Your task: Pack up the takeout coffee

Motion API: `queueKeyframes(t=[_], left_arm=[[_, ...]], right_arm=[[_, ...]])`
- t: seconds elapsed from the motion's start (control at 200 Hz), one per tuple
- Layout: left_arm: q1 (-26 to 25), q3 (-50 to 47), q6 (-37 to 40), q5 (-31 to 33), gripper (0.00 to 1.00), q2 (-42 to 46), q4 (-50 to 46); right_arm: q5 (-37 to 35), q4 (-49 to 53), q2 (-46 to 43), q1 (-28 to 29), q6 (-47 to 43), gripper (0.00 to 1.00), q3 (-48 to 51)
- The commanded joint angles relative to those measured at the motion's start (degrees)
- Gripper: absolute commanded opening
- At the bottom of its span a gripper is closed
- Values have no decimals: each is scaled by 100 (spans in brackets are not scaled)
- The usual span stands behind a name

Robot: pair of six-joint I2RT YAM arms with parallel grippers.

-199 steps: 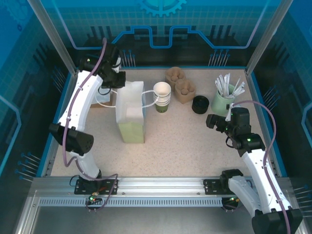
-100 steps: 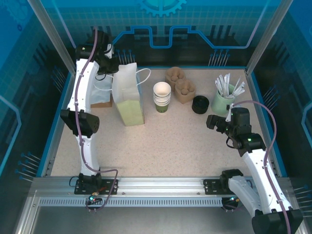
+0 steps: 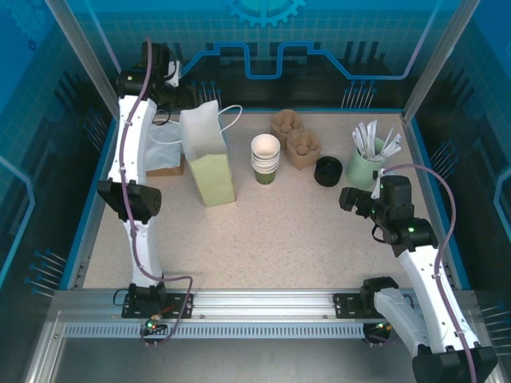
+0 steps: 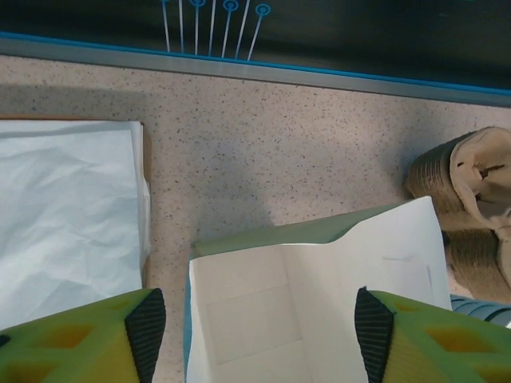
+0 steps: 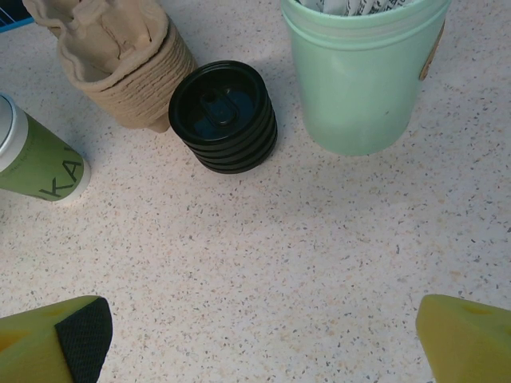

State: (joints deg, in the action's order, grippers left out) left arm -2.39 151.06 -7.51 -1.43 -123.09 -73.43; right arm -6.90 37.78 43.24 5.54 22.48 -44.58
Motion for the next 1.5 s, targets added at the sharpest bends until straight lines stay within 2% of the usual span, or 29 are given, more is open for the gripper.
queueKeyframes(t=[0.0,0.22,0.49,0.8,0.991,1.131,1.326,1.496], left_arm=[[46,115,4,-147,77,556,-101],[46,-853,-23,-53,99,1599,202],[38,-1941,-133,-160,99,2968,380],[-23,-4999,-871,-786,99,5403,1092],[-116,-6258,-1245,-1070,99,6455,1103],[-303,-7335,-1834,-1395,98,7290,1633],[-643,-8613,-2472,-1714,97,7922,2262],[-1057,-9726,-3116,-1711,97,8247,3190]], right_arm=[[-42,168,-103,93,-69,100,-130],[-50,267,-174,95,-138,100,-191],[13,344,-237,92,-106,100,-253],[159,305,-195,109,28,100,-321],[232,325,-30,121,90,100,-452],[319,352,91,157,167,100,-539],[513,357,310,259,228,99,-695],[583,353,620,405,291,97,-880]])
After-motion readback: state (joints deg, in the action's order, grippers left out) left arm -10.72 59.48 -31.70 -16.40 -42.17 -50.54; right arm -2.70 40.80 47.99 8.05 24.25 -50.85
